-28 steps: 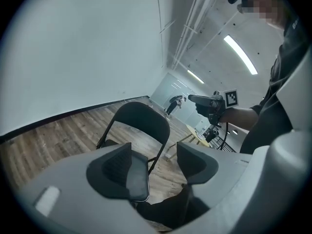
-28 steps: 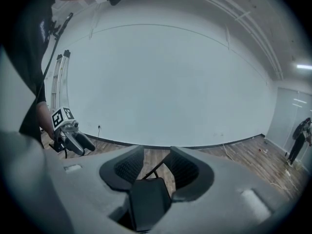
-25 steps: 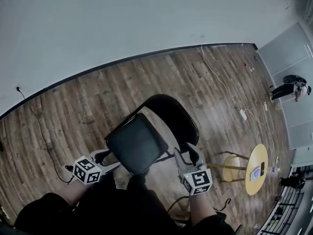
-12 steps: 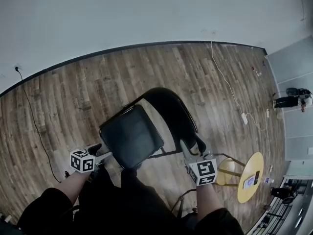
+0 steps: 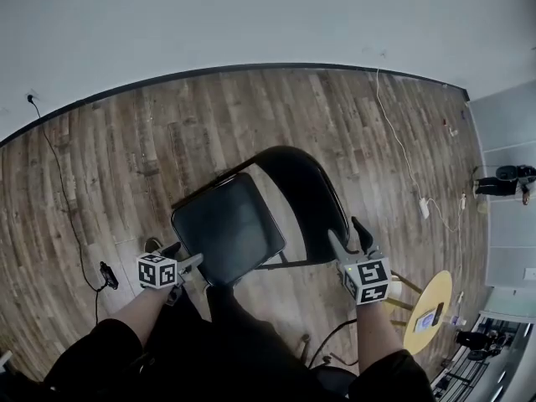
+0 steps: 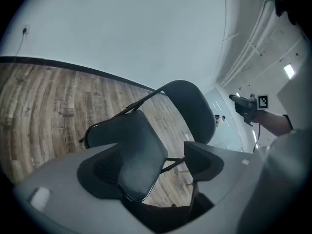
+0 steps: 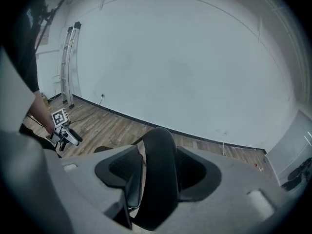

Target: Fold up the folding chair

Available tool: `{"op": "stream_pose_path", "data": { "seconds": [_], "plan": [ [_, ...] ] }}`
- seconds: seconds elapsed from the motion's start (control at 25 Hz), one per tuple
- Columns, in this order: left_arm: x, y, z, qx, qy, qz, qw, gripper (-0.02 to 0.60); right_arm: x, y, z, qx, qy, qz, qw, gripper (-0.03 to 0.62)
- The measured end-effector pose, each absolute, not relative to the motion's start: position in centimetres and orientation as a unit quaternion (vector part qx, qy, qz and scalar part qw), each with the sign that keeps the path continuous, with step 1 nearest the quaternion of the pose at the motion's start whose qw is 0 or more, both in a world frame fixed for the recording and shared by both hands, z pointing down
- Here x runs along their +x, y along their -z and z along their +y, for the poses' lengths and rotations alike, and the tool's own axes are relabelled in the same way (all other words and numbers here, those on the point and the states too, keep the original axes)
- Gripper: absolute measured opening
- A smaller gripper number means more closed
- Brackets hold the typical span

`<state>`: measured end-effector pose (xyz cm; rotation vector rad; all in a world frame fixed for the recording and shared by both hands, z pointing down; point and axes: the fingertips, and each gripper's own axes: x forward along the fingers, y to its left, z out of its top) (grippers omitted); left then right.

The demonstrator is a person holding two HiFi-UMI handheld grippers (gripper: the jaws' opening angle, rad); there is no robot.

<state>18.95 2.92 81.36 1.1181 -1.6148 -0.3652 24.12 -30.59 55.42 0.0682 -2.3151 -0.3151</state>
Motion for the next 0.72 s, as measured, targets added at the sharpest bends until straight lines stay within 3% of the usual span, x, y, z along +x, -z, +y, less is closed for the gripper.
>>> {"op": "stream_pose_path", "data": {
  "seconds": [0.72],
  "plan": [
    [18.7,-92.4,2.9,0.315,0.219,-0.697,0.606,0.471,21.2,-62.7,-37.6,0.001,0.114,-0.873,0.473,0.339]
  ]
}}
